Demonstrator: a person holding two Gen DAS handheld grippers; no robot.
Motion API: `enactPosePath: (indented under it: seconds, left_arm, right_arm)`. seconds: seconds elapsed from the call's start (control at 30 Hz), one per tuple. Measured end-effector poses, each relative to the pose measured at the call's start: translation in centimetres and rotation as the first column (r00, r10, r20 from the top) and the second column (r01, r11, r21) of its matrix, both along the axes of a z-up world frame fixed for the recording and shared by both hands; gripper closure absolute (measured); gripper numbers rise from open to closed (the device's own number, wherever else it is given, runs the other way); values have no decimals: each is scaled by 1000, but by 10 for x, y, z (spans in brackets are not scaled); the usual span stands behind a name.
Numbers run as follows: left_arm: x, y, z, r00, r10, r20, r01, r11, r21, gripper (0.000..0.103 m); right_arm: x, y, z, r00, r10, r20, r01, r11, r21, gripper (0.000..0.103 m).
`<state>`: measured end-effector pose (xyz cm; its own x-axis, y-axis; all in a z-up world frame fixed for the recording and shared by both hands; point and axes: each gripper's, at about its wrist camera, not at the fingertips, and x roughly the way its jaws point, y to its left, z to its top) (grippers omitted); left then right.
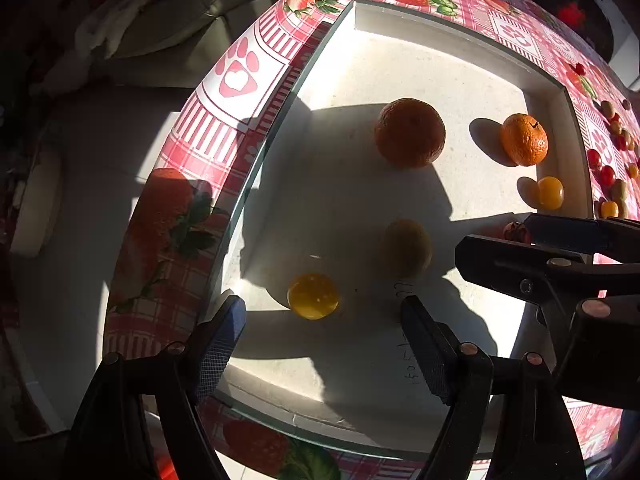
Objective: Organize fruits
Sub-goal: 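Carry both cherry tomatoes over the white tray and open both tools, then move both tools back over the remaining fruit on the table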
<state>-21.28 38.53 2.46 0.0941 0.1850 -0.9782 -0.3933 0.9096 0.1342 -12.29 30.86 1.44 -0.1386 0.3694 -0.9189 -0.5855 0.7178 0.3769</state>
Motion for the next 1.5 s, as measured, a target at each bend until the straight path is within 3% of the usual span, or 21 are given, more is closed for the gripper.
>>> enactPosePath:
  seconds: [0.27, 0.6, 0.8, 1.0, 1.13, 1.23, 1.5]
  left_arm:
    - [4, -6, 11, 1000, -15, -19, 16, 1000, 15, 22]
    - [36, -52, 47, 987, -144, 70, 144, 990, 14, 22]
    - [75, -89, 64, 950, -274, 150, 276, 961, 11, 22]
    - [117, -139, 72, 887, -400, 233, 411, 912, 1, 22]
    - [141, -167, 62, 855, -450, 257, 468, 883, -11, 23]
    - [157, -178, 50, 846, -466, 259, 484, 875, -7, 23]
    - [178, -181, 16, 868, -446, 220, 461, 887, -22, 23]
  right_arm:
    - [6, -24, 22, 998, -65, -4, 65, 996, 54, 22]
    - [21, -94, 55, 977, -208, 45, 204, 975, 93, 22]
    - [50, -168, 56, 933, -349, 87, 347, 937, 43, 22]
    - [72, -232, 46, 873, -474, 116, 479, 878, -16, 22]
    - [83, -259, 42, 845, -516, 138, 525, 850, -38, 22]
    - [93, -270, 39, 833, -530, 158, 542, 839, -45, 22]
    - [118, -280, 30, 823, -532, 199, 549, 835, -36, 22]
